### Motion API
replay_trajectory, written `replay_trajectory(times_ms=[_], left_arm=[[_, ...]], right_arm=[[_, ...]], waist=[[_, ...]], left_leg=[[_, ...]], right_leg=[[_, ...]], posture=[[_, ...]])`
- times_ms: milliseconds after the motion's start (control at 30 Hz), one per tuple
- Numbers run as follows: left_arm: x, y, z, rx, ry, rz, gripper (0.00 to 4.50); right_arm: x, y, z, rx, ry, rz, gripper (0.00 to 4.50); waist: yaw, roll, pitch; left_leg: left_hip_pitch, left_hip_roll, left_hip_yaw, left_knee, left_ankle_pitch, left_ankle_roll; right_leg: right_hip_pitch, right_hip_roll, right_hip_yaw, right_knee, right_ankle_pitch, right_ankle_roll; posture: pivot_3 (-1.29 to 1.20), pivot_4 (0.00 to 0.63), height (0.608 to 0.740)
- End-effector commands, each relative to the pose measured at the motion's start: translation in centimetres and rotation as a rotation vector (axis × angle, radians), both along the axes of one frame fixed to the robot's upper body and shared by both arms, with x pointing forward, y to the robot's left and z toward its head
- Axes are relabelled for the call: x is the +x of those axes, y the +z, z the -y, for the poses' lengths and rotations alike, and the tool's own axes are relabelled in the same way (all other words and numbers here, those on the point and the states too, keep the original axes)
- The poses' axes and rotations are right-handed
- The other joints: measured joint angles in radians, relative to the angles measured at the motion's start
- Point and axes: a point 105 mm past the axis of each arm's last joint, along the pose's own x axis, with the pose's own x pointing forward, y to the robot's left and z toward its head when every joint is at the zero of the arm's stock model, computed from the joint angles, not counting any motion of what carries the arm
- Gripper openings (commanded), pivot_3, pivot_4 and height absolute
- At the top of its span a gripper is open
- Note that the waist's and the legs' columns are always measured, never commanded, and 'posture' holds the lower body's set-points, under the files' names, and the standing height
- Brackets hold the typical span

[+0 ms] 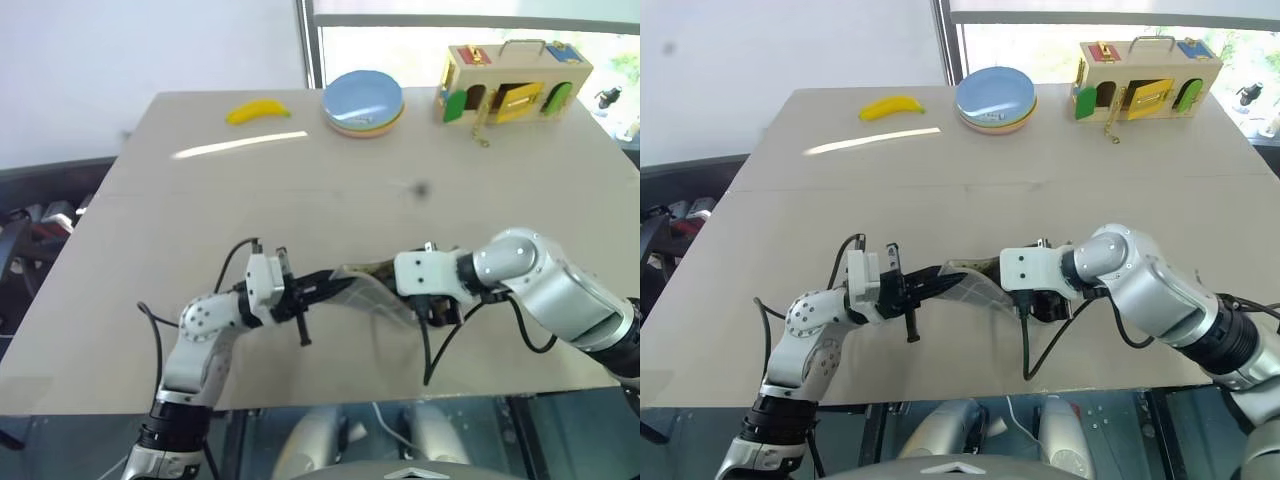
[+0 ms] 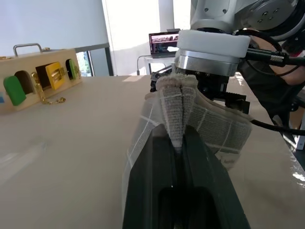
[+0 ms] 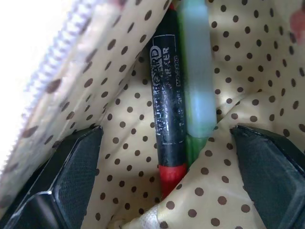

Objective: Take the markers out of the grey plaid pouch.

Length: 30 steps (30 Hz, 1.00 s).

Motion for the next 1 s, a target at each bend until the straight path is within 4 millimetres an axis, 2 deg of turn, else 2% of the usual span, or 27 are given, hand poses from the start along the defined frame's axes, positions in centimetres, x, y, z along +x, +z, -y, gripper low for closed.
replay_trajectory(times_ms=[33,200,300,400,500,567,600,700,733,900,1000], left_arm=[[-0.7,0.1,0.0,0.008,-0.009,0.066,0.00],[-0.6,-0.6,-0.3,-0.020,0.007,0.079,0.00],[-0.7,-0.2,-0.2,-0.084,0.004,0.095,0.00],[-0.8,0.2,-0.1,-0.148,0.000,0.104,0.00],[-0.8,0.1,-0.1,-0.149,0.001,0.110,0.00],[-0.8,0.1,-0.2,-0.150,0.001,0.115,0.00],[-0.8,0.2,-0.2,-0.157,0.000,0.119,0.00],[-1.1,0.4,-0.3,-0.181,-0.004,0.121,0.00],[-1.1,0.4,-0.4,-0.182,-0.004,0.122,0.00],[-1.0,0.3,-0.5,-0.173,-0.005,0.140,0.00],[-0.8,0.4,-0.6,-0.167,0.005,0.145,0.00]], right_arm=[[0.4,-1.5,0.7,-0.060,-0.002,-0.011,4.45],[0.5,-1.9,-0.1,-0.055,0.027,-0.014,4.45],[0.8,-2.5,-0.5,-0.060,0.037,-0.009,4.45],[1.5,-3.4,-0.4,-0.084,0.031,0.022,3.60],[1.9,-3.4,-0.3,-0.081,0.024,0.048,2.10],[1.9,-2.9,-0.5,-0.056,0.019,0.056,1.57],[2.0,-2.5,-0.5,-0.042,0.012,0.067,1.45],[2.4,-1.2,-0.3,0.007,-0.018,0.088,1.31],[2.6,-0.5,-0.4,0.033,-0.033,0.097,1.14],[2.7,2.4,-0.3,0.115,-0.073,0.129,1.14],[2.4,3.0,-0.1,0.133,-0.082,0.122,1.14]], waist=[[0.000,0.000,0.000],[0.000,0.000,0.000],[-0.001,0.000,0.000],[-0.003,0.000,0.000],[-0.002,-0.001,0.000],[-0.004,-0.001,-0.001],[-0.004,-0.001,-0.001],[-0.005,-0.001,-0.001],[-0.004,-0.001,0.000],[-0.001,-0.001,0.001],[0.000,-0.001,0.001]], left_leg=[[0.000,0.000,0.000,0.000,0.000,0.000],[0.000,0.000,0.000,0.000,0.000,0.000],[0.001,0.000,0.000,0.000,0.000,0.000],[0.001,0.000,0.000,0.000,0.000,0.000],[0.001,0.000,0.000,0.000,0.000,0.000],[0.002,0.000,0.000,0.000,0.000,0.000],[0.003,0.000,0.000,0.000,0.000,0.000],[0.004,0.000,0.000,0.000,0.000,0.000],[0.004,0.000,0.000,0.000,0.000,0.000],[0.002,0.000,0.000,0.000,0.000,0.000],[-0.006,0.000,0.000,0.000,0.000,0.000]], right_leg=[[0.000,0.000,0.000,0.000,0.000,0.000],[0.000,0.000,0.000,0.000,0.000,0.000],[0.000,0.000,0.000,0.000,0.000,0.000],[0.000,0.000,0.000,0.000,0.000,0.000],[0.000,0.000,0.000,0.001,0.000,0.000],[0.001,0.000,0.000,0.001,0.000,0.000],[0.003,0.000,0.000,0.001,0.000,0.000],[0.004,0.000,0.000,0.001,0.000,0.000],[0.004,0.000,0.000,0.001,0.000,0.000],[0.001,0.000,0.000,0.001,0.000,0.000],[-0.006,0.000,0.000,0.000,0.000,0.000]], posture=[[0.00,0.150,0.740],[0.00,0.150,0.740],[0.00,0.150,0.740],[0.00,0.150,0.740],[0.00,0.150,0.740],[0.00,0.150,0.740],[0.00,0.150,0.740],[0.00,0.150,0.740],[0.00,0.150,0.740],[0.00,0.150,0.740],[0.00,0.150,0.740]])
